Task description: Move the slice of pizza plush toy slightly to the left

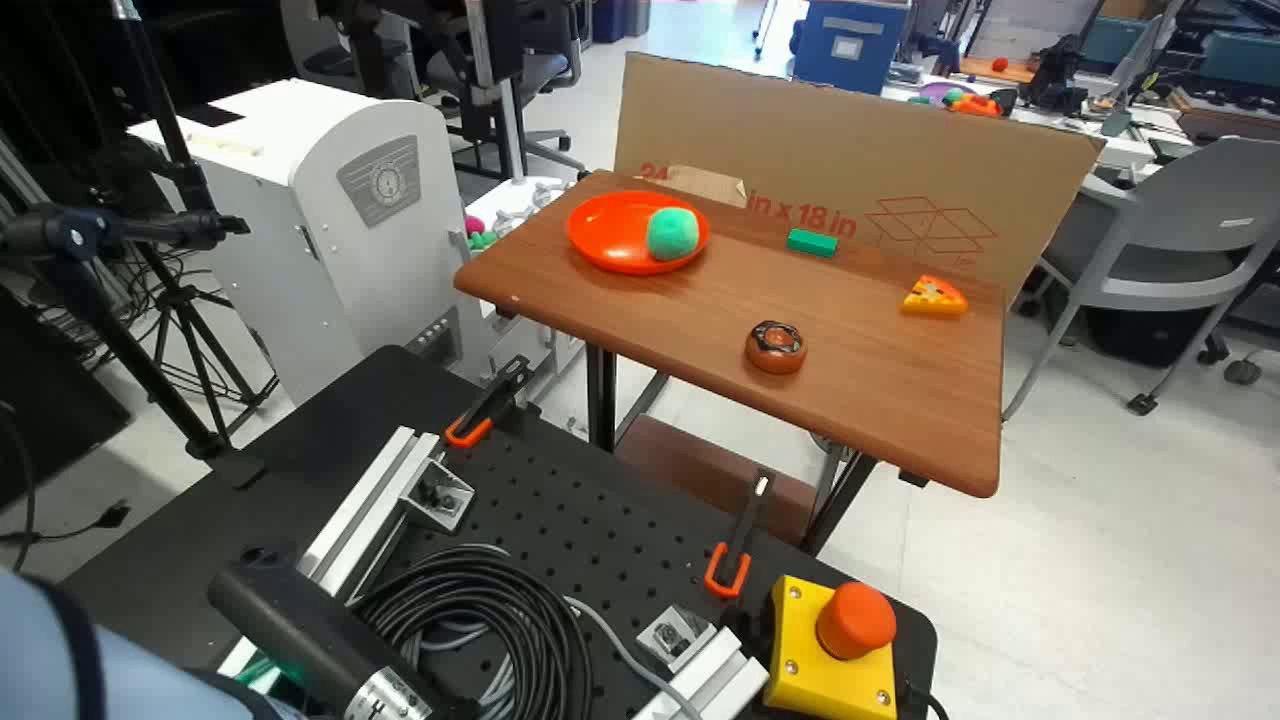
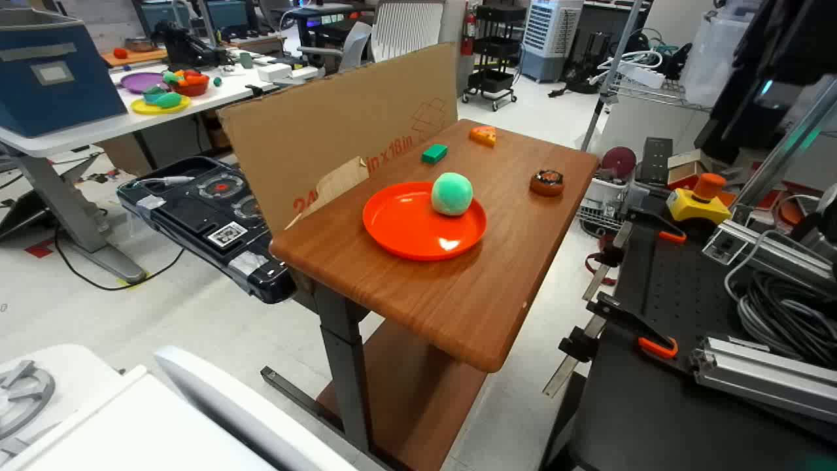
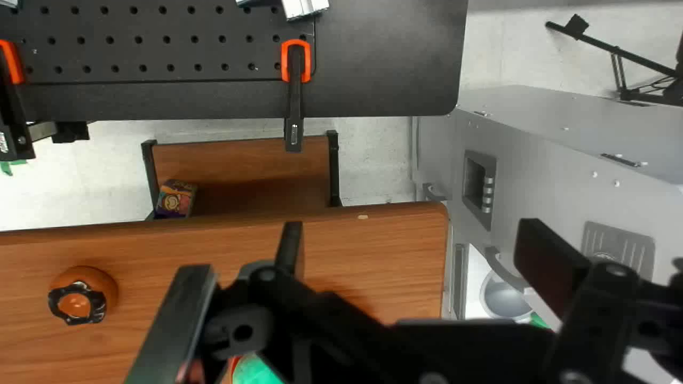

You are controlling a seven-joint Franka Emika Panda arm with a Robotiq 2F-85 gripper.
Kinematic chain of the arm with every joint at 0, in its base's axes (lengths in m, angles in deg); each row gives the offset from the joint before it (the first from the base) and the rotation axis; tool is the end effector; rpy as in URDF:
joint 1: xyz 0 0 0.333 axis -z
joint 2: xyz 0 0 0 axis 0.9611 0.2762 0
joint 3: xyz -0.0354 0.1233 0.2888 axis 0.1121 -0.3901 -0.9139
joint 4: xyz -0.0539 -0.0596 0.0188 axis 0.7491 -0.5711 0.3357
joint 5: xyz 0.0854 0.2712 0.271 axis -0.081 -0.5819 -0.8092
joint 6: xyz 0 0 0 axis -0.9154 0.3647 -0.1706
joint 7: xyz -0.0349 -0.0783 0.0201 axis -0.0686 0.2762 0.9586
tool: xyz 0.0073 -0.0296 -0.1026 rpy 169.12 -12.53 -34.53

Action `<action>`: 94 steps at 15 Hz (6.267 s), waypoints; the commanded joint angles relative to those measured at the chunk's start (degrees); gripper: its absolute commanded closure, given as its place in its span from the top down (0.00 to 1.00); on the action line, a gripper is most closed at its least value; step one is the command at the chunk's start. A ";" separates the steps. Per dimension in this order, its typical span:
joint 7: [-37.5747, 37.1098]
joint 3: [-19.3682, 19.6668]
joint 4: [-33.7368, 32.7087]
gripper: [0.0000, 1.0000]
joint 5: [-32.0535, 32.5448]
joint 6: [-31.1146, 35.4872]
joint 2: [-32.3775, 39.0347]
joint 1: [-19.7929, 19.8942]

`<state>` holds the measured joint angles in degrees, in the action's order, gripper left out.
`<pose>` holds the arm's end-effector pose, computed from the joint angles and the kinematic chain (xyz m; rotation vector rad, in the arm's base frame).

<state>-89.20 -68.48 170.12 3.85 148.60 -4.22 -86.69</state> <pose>0.3397 0.1659 0.3886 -3.0406 -0.0955 -0.0018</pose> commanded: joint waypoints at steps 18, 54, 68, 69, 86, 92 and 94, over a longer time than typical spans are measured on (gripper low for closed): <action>2.84 7.02 -8.35 1.00 2.37 8.16 6.25 7.76; 1.49 18.83 -68.65 1.00 2.55 11.76 76.97 23.42; -1.87 20.46 -71.47 0.46 6.93 2.20 75.64 21.30; -0.70 20.14 -68.64 0.46 7.46 3.52 73.61 20.65; 14.20 16.57 -47.20 0.46 10.99 15.50 64.89 18.53; 14.35 17.16 -41.42 1.00 12.45 16.43 61.22 17.51; 13.64 16.70 -35.50 1.00 11.72 20.28 54.99 17.01</action>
<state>-74.90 -51.16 125.72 15.01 164.59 59.75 -69.20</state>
